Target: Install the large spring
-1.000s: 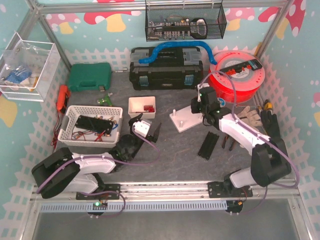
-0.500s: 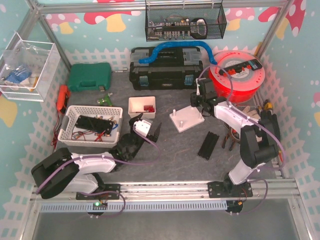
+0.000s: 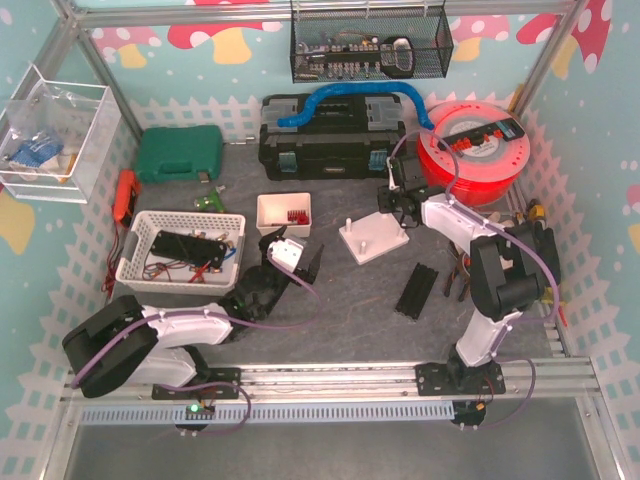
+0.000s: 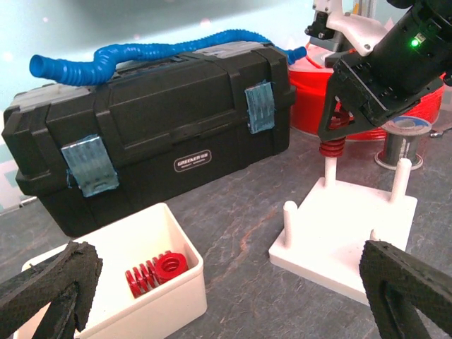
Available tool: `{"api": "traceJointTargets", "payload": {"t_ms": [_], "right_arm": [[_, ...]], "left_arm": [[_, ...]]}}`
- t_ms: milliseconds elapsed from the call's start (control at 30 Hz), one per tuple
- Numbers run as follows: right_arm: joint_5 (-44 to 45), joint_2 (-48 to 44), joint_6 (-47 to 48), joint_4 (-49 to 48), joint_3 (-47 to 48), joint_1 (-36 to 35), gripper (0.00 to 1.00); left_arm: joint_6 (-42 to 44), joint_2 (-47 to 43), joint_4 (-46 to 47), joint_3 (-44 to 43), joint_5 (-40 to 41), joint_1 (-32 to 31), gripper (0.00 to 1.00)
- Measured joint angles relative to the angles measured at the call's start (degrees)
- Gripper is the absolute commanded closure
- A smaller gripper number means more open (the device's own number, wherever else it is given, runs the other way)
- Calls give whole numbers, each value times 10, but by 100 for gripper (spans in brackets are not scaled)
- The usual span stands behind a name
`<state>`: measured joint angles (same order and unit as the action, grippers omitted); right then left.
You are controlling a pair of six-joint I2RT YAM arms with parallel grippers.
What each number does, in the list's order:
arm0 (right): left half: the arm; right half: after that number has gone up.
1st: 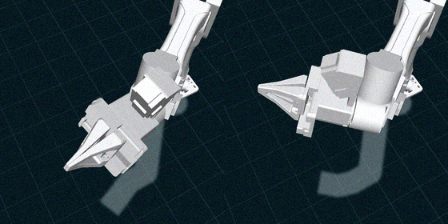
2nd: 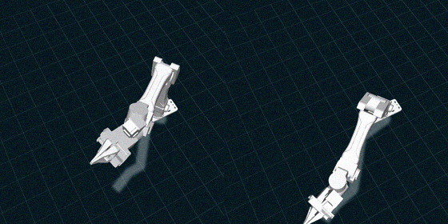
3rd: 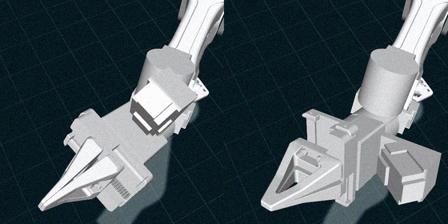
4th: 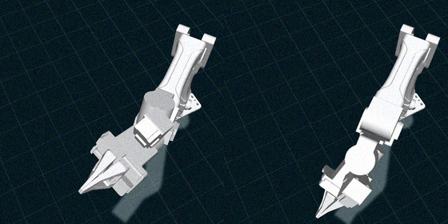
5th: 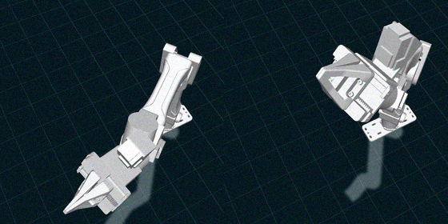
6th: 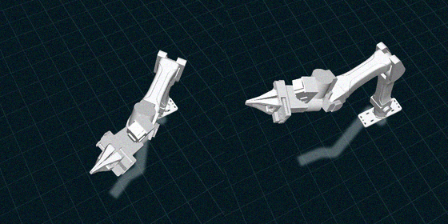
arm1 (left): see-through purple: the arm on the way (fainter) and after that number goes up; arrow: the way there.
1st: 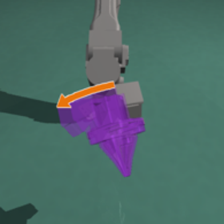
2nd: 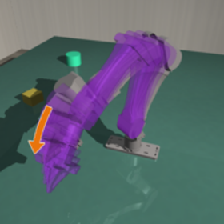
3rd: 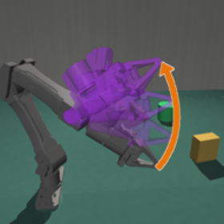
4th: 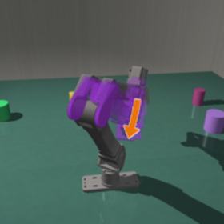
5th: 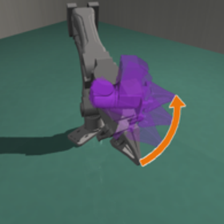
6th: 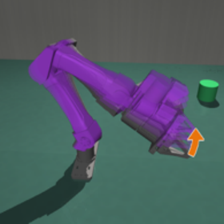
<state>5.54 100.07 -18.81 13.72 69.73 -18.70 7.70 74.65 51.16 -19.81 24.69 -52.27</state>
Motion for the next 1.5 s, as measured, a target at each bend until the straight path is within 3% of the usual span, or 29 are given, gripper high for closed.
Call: {"api": "traceJointTargets", "payload": {"t_ms": [367,667,800,1033,1167,1233,1500], "right_arm": [[0,46,3,2,8,2,78],[5,59,4,5,14,3,44],[9,51,0,13,21,3,35],[-23,-66,-13,23,-15,0,15],[-48,-161,-23,5,-73,-15,2],[-63,-202,-27,-14,-117,-29,1],[-81,-306,-39,-93,-279,-72,1]], "left_arm": [[0,0,-2,-1,0,0,1],[0,0,-2,-1,0,0,1],[0,1,-1,-2,3,0,1],[-35,9,-49,-39,16,14,1],[-115,9,-129,-100,-22,87,1],[-153,9,-164,-124,-43,127,1],[-224,50,-325,-246,-128,200,34]]}}
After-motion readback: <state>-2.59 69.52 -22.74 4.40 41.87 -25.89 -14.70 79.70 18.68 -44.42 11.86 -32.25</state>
